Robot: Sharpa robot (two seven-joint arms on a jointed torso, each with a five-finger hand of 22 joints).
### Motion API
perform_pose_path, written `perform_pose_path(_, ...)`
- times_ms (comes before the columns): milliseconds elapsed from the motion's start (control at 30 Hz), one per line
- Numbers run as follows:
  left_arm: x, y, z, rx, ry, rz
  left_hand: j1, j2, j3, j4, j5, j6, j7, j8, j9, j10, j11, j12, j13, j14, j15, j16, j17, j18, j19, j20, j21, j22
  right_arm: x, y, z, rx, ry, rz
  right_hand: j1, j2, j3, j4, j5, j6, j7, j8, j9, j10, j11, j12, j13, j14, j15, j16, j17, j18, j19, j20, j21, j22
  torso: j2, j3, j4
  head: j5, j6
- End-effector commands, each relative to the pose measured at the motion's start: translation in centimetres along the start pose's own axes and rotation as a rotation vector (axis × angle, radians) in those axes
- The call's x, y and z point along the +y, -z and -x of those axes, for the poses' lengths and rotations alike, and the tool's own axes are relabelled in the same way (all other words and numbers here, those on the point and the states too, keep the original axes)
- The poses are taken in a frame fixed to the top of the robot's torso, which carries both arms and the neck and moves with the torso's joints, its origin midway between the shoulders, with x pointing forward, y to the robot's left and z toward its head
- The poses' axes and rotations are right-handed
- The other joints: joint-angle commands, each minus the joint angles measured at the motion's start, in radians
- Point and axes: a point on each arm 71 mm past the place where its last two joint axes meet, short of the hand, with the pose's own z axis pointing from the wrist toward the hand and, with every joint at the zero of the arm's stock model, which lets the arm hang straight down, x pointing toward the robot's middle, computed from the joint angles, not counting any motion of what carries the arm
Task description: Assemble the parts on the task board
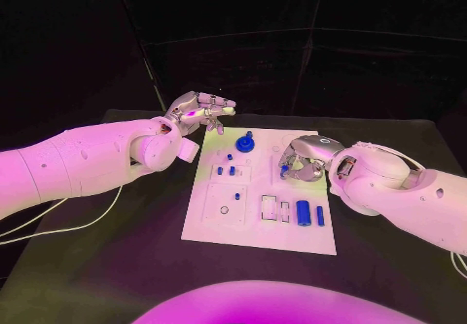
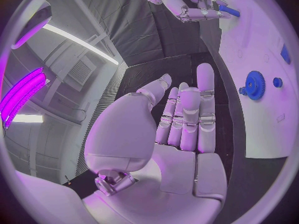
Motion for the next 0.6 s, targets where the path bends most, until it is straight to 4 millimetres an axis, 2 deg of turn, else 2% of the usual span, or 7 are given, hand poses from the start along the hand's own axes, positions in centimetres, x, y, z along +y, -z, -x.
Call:
perform_pose_path(33,-0.1,0.0,-0.1,0.01,0.008,-0.005,-0.001,0.012,-0.003,-0.001,-0.002,-0.001,0.005,0.005,-0.002,-0.004,0.003,0.006,0.001,-0.008,0.0,-0.003,-0.001,0.006,-0.007,-0.001,-0.004,-0.002,0.2,0.4,0.9,-0.089,-0.057,0.005,-0.015,0.0,0.007,0.0,-0.006,0.009,-0.001,0.003,0.001,0.005,0.001,-0.006,0.001,0.035,-0.009,0.005,0.002,-0.01,0.008,-0.002,0.007,0.003,-0.001,-0.0004,0.0003,-0.002,0.004)
perform_pose_path(233,-0.1,0.0,0.0,0.01,0.008,-0.004,-0.002,0.014,-0.003,-0.001,-0.002,-0.001,0.005,0.006,-0.001,-0.006,0.004,0.007,0.001,-0.008,0.0,-0.003,-0.002,0.006,-0.007,0.0,-0.005,-0.002,0.9,1.2,1.4,-0.112,-0.095,0.026,-0.018,-0.001,0.008,0.002,-0.006,0.009,-0.001,0.002,0.0,0.006,0.001,-0.008,0.001,0.036,-0.009,0.006,0.005,-0.011,0.009,-0.002,0.01,0.007,0.001,-0.0006,0.0004,-0.004,0.007)
perform_pose_path(400,-0.1,0.0,-0.1,0.011,0.008,-0.003,-0.002,0.014,-0.003,-0.001,-0.002,-0.001,0.005,0.006,-0.001,-0.006,0.004,0.007,0.001,-0.008,0.0,-0.003,-0.002,0.006,-0.007,0.0,-0.005,-0.002,2.5,1.3,1.6,-0.117,-0.123,0.063,-0.019,-0.001,0.009,0.002,-0.006,0.009,-0.002,0.002,0.0,0.007,0.001,-0.009,0.001,0.036,-0.009,0.009,0.009,-0.011,0.011,-0.002,0.012,0.01,0.002,-0.0008,-0.0003,-0.003,0.007)
perform_pose_path(600,-0.1,-0.1,-0.2,0.013,0.009,-0.004,-0.002,0.014,-0.003,-0.001,-0.002,-0.001,0.005,0.006,-0.001,-0.006,0.004,0.007,0.001,-0.008,0.0,-0.003,-0.002,0.006,-0.007,0.0,-0.005,-0.002,6.5,0.0,1.3,-0.108,-0.144,0.162,-0.018,-0.001,0.013,0.002,-0.005,0.009,-0.002,0.001,0.0,0.007,0.0,-0.012,0.001,0.037,-0.009,0.011,0.011,-0.011,0.011,-0.002,0.013,0.012,0.002,-0.0006,0.0007,-0.002,0.007)
